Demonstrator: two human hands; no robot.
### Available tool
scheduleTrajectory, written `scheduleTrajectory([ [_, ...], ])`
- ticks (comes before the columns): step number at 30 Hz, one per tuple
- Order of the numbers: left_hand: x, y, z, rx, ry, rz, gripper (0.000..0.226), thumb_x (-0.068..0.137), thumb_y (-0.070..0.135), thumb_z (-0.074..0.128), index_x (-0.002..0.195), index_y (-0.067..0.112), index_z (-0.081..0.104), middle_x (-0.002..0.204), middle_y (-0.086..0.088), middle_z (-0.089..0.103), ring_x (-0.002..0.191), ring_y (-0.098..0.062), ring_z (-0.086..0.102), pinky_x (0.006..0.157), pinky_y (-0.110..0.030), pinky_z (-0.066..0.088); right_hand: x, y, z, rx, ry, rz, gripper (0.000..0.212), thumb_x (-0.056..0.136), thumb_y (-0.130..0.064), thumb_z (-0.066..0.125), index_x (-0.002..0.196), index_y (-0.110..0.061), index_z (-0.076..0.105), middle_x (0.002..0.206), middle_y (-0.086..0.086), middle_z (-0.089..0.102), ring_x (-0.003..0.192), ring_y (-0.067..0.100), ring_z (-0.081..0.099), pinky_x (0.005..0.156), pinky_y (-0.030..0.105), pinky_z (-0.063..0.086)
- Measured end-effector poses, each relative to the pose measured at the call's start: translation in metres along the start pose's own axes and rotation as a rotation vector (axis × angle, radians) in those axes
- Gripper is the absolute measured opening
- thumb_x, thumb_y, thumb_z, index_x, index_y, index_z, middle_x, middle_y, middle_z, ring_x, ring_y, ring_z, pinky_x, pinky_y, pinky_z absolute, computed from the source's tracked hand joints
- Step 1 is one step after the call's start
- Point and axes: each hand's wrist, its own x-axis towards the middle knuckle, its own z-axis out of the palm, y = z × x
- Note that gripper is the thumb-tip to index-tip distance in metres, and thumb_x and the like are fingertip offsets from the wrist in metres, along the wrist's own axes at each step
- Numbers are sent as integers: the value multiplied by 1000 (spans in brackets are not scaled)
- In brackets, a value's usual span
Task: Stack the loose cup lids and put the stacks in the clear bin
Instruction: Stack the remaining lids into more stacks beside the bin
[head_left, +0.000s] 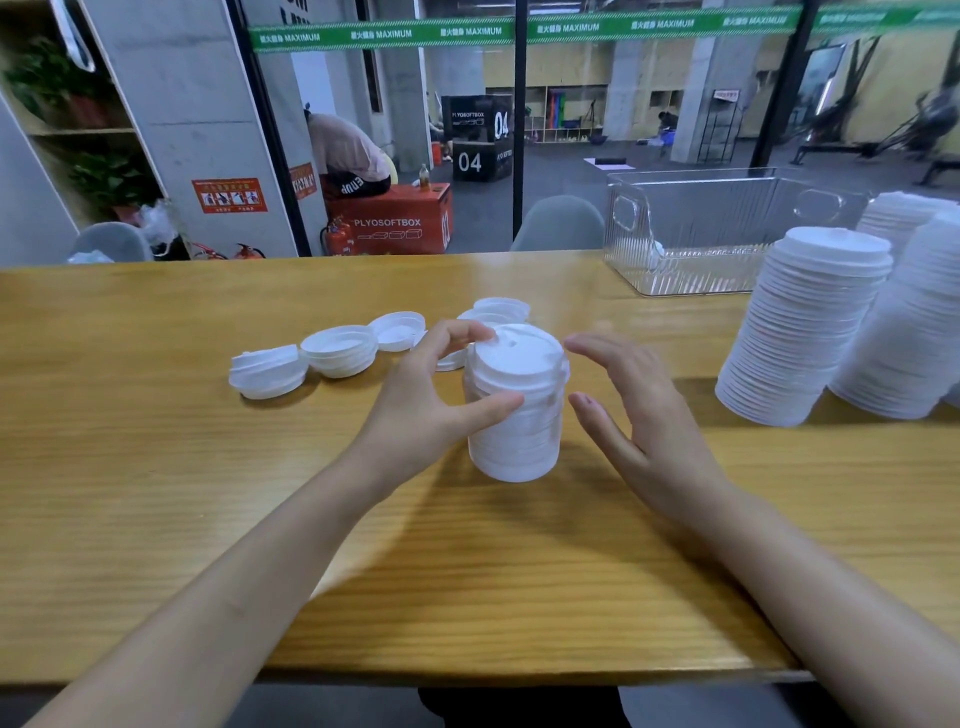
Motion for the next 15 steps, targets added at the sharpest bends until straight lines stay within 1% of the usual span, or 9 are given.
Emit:
scheduleTrajectory([
  [4,0,-4,-1,-8,-1,4,52,69,36,79,116,25,58,122,19,61,122,5,49,96,-3,31,0,-1,2,12,-36,-14,41,99,-34,47,133,-13,55,134,-3,53,123,16,49,107,19,31],
  [8,-2,-6,-1,-16,-3,-1,52,70,36,77,116,26,57,121,17,61,121,5,50,92,-1,30,0,-2,2,11,-53,-6,41,100,-36,46,131,-13,58,133,-4,53,122,18,50,106,19,31],
  [13,-2,-7,-1,-40,-21,-19,53,70,37,77,118,27,57,119,18,61,117,8,50,93,-2,33,-1,-2,1,20,-62,2,40,100,-36,46,129,-13,59,131,-2,55,120,20,51,105,22,34],
  [15,-3,-7,-1,-47,-28,-17,54,70,37,77,119,28,56,120,18,60,116,9,50,92,-1,32,-1,-3,1,21,-62,1,40,100,-36,45,130,-13,59,131,-1,55,120,19,51,105,21,34],
])
